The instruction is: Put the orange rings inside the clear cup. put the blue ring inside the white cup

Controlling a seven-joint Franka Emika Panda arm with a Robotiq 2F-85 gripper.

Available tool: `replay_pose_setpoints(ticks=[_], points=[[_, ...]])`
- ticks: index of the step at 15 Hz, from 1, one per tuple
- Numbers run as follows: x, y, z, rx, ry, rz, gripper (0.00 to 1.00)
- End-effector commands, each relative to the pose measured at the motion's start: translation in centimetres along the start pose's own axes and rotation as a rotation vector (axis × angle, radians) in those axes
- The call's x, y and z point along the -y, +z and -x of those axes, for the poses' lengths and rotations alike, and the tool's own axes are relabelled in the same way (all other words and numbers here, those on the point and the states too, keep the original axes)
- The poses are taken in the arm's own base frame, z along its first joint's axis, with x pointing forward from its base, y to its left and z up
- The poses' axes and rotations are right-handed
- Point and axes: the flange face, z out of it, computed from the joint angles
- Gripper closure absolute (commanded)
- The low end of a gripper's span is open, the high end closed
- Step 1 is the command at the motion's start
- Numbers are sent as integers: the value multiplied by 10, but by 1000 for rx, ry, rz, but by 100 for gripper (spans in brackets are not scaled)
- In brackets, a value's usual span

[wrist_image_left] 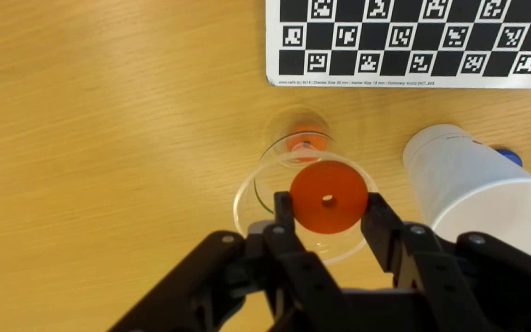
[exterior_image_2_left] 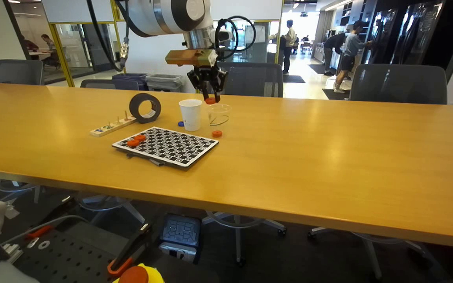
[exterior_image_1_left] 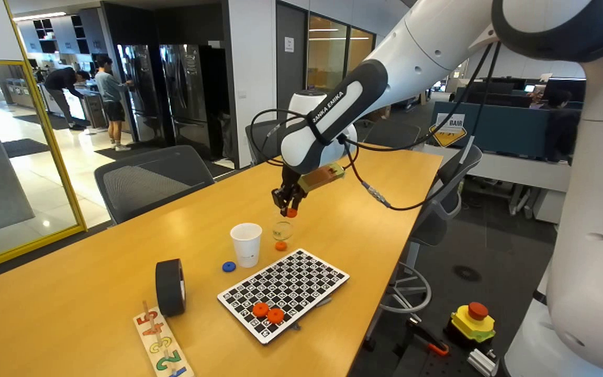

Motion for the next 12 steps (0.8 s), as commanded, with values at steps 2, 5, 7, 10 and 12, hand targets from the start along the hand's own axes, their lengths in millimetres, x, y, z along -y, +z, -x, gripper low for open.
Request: replay_pose_setpoints(ticks=[2, 5, 7, 10, 12], points=[[-11, 12, -30, -20, -11, -27, 83], [-17, 21, -37, -16, -6, -35, 83], [-20, 26, -40, -15, -3, -39, 83], [-24, 30, -44, -14, -2, -36, 33], [-24, 29, -45, -21, -14, -23, 27]])
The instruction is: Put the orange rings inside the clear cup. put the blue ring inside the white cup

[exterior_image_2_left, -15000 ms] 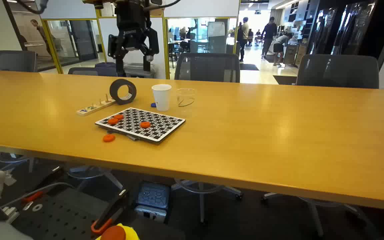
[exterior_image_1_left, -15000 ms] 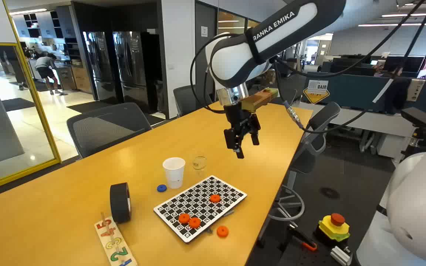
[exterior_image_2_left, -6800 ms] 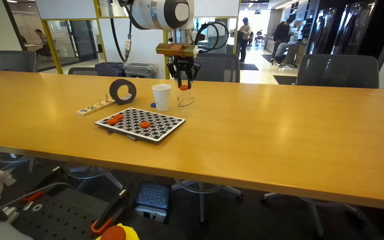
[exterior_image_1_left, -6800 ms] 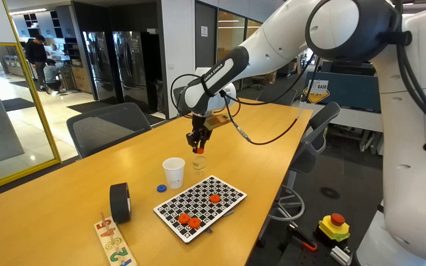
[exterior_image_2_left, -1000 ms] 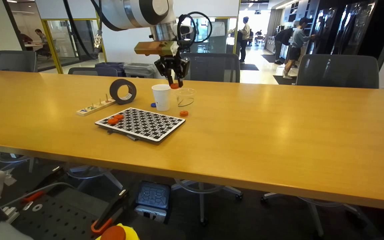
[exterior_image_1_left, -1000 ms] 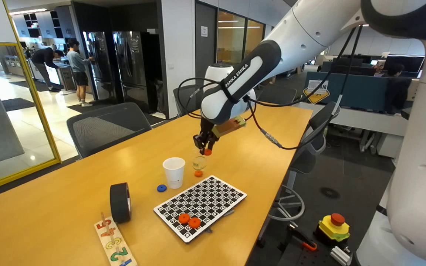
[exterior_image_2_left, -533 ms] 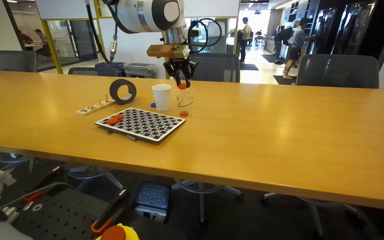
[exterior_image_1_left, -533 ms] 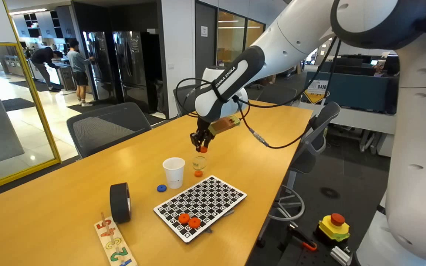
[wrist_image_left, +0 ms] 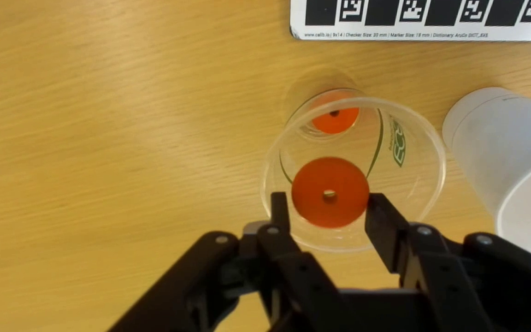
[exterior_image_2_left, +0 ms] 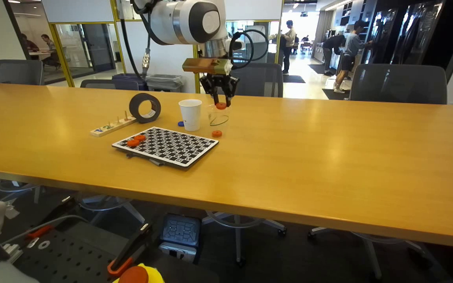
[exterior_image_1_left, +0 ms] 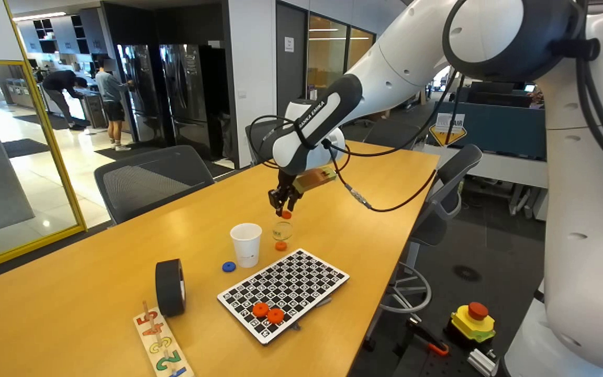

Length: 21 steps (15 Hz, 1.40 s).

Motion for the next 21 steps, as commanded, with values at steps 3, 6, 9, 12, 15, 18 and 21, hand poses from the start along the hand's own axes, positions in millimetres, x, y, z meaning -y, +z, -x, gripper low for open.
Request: replay_pose_setpoints(ticks=[3, 6, 9, 12, 15, 18, 21], points=[[4, -17, -16, -24, -72, 32, 3], [17, -37, -22, -39, -155, 76, 0], [44, -55, -27, -54, -291, 123, 0], [92, -66, -30, -54, -466, 154, 0], [136, -69, -31, -54, -630, 146, 0], [173, -67, -36, -51, -796, 125, 0], [195, -60, -42, -49, -960, 97, 0]])
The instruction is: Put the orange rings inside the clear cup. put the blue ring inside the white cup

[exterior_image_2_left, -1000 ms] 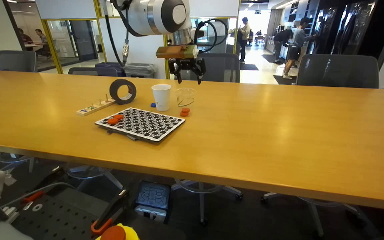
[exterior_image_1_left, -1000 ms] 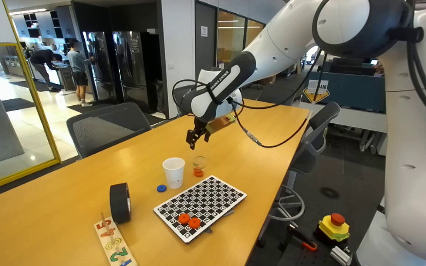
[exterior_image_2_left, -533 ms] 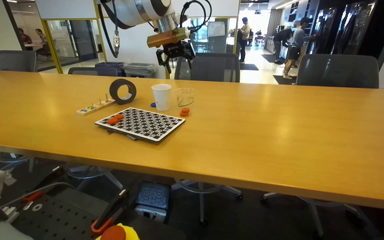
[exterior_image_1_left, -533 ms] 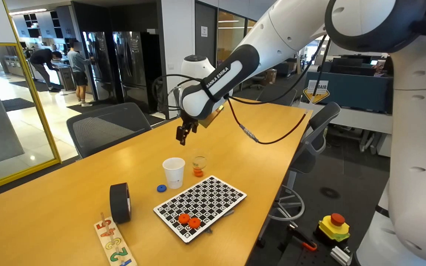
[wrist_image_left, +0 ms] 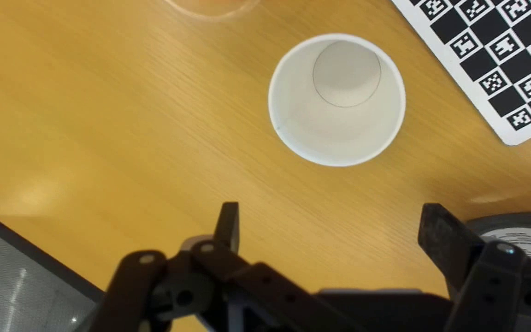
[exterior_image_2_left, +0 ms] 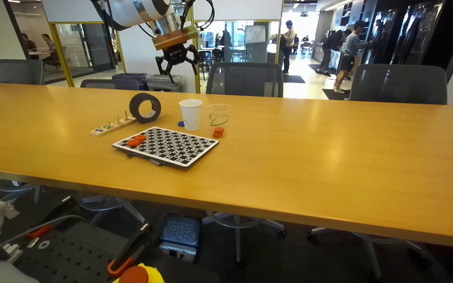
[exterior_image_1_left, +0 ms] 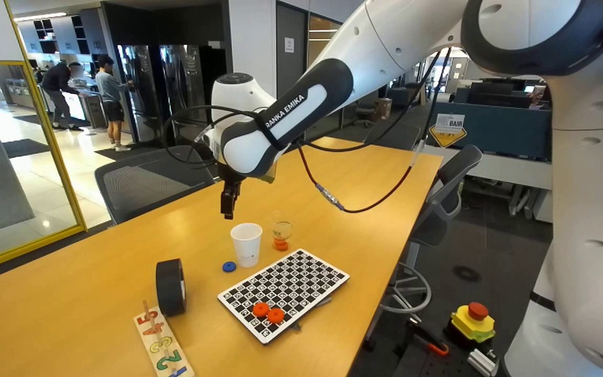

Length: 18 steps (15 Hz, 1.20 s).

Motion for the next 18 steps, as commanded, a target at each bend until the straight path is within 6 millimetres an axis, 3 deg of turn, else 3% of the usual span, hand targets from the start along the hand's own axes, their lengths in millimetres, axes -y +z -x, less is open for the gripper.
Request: replay_pose_setpoints(ticks=[1, 9, 18], points=[[1, 8, -29, -14, -199, -20, 0], [10, 67, -48, 36, -576, -104, 0], [11, 111, -57, 79, -690, -169, 0]])
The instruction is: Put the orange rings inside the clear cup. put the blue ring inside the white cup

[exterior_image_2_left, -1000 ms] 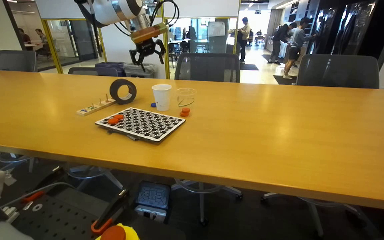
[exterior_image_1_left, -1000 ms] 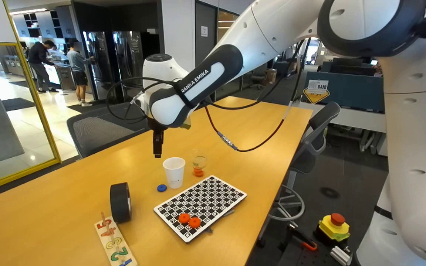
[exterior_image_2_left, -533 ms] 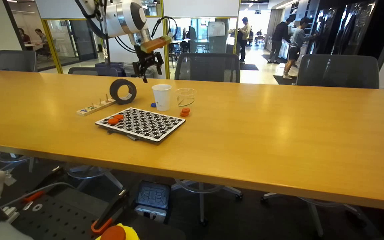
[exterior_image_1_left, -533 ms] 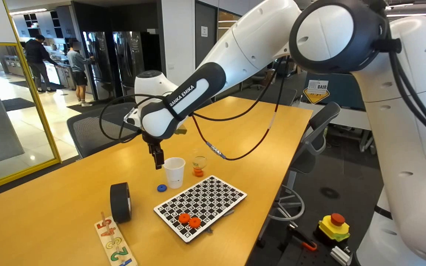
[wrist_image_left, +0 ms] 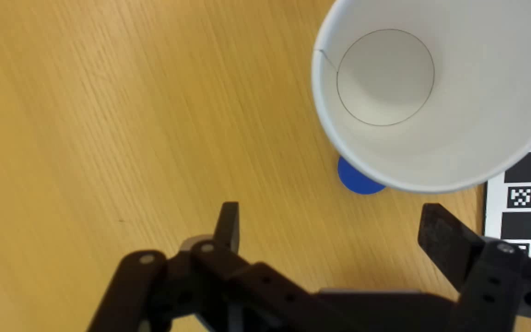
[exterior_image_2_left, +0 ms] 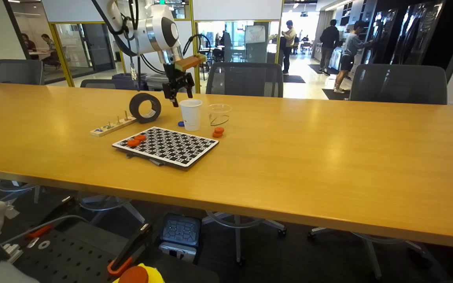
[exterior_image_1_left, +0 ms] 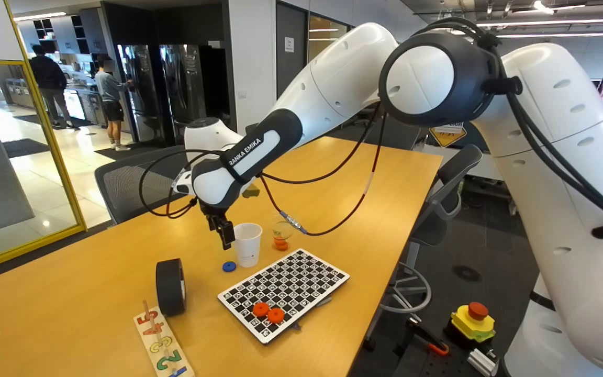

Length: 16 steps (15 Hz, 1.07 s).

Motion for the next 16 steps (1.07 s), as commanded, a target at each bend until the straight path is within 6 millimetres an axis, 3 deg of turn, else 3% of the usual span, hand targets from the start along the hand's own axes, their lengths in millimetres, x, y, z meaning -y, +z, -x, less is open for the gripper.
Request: replay_pose_setpoints(ticks=[1, 16], points=[[-11, 8, -8, 9, -30, -31, 0], [3, 50, -23, 55, -8, -113, 0]])
